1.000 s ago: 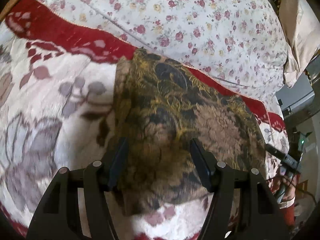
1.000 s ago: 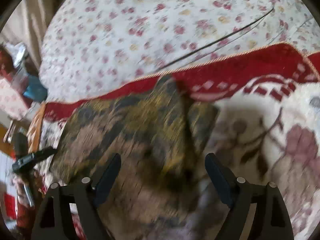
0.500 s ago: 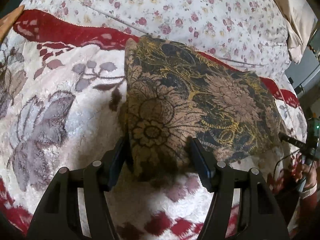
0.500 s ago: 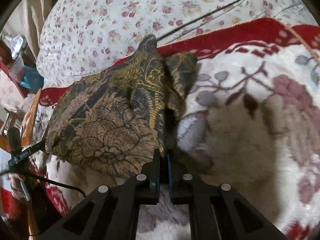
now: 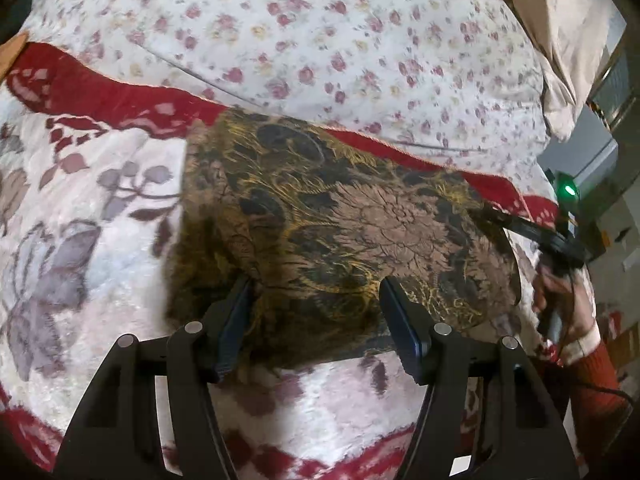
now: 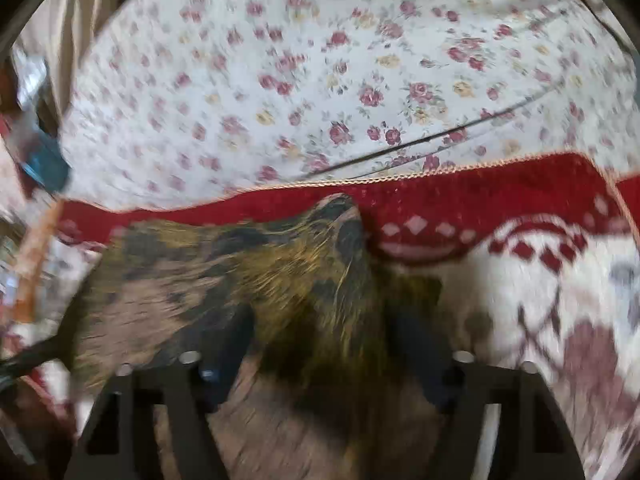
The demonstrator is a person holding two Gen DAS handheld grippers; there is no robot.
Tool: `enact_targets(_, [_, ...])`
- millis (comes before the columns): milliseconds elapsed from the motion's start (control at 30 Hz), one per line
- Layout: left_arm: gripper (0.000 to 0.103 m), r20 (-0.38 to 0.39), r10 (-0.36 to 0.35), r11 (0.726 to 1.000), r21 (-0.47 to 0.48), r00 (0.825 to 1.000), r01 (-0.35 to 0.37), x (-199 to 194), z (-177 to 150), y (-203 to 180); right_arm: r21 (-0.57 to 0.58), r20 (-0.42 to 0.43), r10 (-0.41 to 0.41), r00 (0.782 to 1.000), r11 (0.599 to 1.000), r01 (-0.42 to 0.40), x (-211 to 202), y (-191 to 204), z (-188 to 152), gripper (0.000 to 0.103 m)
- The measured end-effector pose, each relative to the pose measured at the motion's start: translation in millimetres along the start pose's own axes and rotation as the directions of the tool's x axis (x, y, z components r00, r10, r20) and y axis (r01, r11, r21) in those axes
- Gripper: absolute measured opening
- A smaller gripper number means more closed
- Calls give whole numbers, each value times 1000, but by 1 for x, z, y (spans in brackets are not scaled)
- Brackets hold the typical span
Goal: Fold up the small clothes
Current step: 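Press and smooth the folded paisley bundle with the right gripper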
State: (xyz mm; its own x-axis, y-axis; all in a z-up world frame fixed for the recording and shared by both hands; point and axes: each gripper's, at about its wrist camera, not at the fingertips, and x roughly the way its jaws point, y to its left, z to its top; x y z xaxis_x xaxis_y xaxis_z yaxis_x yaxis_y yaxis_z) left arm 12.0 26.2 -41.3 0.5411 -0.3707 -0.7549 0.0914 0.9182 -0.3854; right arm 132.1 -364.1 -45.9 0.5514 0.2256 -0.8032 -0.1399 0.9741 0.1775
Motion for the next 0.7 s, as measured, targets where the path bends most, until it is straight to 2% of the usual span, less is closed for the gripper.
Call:
enact_targets(33, [64, -8, 3, 1000, 1, 1000, -3, 4, -1, 0, 12, -13, 6, 1000, 1000, -5, 6, -3, 0, 20])
enact_targets(67, [64, -17, 8, 1000, 0, 1000, -8, 7, -3, 2, 31, -13, 26, 1000, 999, -25, 7, -7, -1, 10])
enact_targets(133, [64, -31, 9, 1000, 2, 999, -9, 13, -9, 9, 24, 27, 63, 998, 998, -63, -12, -13, -11, 9])
enact_targets(200, [64, -35, 15, 1000, -5, 999, -15, 19, -15, 19, -5, 53, 25, 998, 1000, -25, -27, -17, -22, 7])
enact_targets(267, [64, -14, -22, 1000, -17, 1000, 22, 20, -20, 28, 18, 40, -27, 999, 1000, 26, -27, -31, -33, 5])
enact_targets(300, [64, -6, -34, 999, -26, 999, 34, 19, -21, 29, 42, 28, -24, 999, 999, 23, -24, -38, -34, 5])
enact_targets(400, [64, -21, -27, 998, -55, 999, 26, 9, -16, 31, 122, -4, 18, 1000, 992, -17, -20, -53, -38, 4])
enact_targets(500, [64, 5, -7, 999, -54, 1000, 7, -7, -13, 33, 164, 57, 121, 991, 978, -129, -42, -51, -36, 5])
enact_targets(533, [64, 12, 0, 999, -52, 1000, 0, -11, -13, 34, 153, 67, 147, 987, 976, -156, -50, -45, -36, 7])
enact_targets(600, [64, 16, 18, 998, -59, 1000, -17, -14, -12, 38, 76, 77, 209, 975, 974, -215, -65, -18, -38, 18])
enact_targets(667, [64, 11, 51, 995, -91, 999, -50, -11, -13, 45, -8, 58, 252, 966, 968, -251, -70, 15, -41, 56])
enact_targets(700, [64, 7, 61, 993, -107, 998, -60, -9, -15, 48, -66, 38, 281, 959, 958, -278, -71, 37, -43, 59])
